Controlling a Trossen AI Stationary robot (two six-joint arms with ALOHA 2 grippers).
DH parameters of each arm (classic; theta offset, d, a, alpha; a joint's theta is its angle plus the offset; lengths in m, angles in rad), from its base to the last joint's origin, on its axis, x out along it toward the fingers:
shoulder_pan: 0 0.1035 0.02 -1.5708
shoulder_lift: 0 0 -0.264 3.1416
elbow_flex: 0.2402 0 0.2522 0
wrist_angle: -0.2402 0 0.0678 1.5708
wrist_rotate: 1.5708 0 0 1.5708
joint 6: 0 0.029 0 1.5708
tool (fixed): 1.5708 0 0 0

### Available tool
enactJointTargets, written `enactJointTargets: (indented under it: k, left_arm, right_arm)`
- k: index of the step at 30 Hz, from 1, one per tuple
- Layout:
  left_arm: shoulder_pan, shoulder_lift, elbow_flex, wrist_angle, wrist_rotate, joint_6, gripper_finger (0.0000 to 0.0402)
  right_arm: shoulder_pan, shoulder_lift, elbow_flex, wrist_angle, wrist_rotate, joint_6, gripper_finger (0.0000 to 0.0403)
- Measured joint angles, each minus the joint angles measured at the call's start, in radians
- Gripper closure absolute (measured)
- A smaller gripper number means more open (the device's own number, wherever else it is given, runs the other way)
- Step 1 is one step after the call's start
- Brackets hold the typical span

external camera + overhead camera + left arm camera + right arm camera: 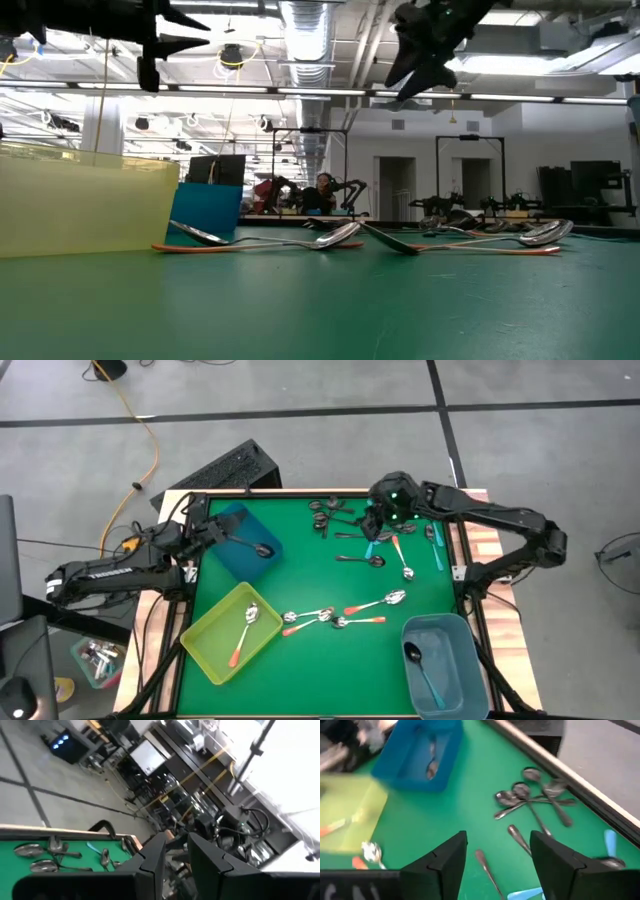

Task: Sort silverware by color (type)
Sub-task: Put the orange spoon into the green bin

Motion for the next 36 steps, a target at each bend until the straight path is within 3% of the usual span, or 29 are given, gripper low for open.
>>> enactJointTargets:
  k: [6,9,13,19,22,25,36]
  left_arm:
    - [0.0,0.0,0.0,0.01,-0.008,0.058,0.0332]
    - [0.0,0.0,0.0,0.01,-0.025,0.064,0.0332]
    - [0.0,0.0,0.0,0.007,-0.019,0.067,0.0333]
    - [0.0,0.0,0.0,-0.015,0.04,0.068,0.0333]
    - [0.0,0.0,0.0,-0.038,0.05,0.068,0.0333]
    - [0.0,0.0,0.0,-0.052,0.049,0.068,0.0333]
    - [0.0,0.0,0.0,-0.059,0.053,0.066,0.0333]
  right_arm:
    - [0.154,0.053,0.001,-0.09,-0.023,-0.133,0.0175]
    - [0.226,0.071,0.001,-0.186,-0.021,-0.109,0.018]
    - [0.279,0.102,-0.001,-0.4,0.007,0.094,0.0182]
    - [0.306,0.095,-0.062,-0.627,0.065,0.587,0.0182]
    - [0.304,0.063,-0.118,-0.632,0.098,0.733,0.0182]
    - [0.267,0.031,-0.173,-0.561,0.114,0.775,0.0182]
    - [0.103,0.017,-0.353,-0.422,0.114,0.622,0.0182]
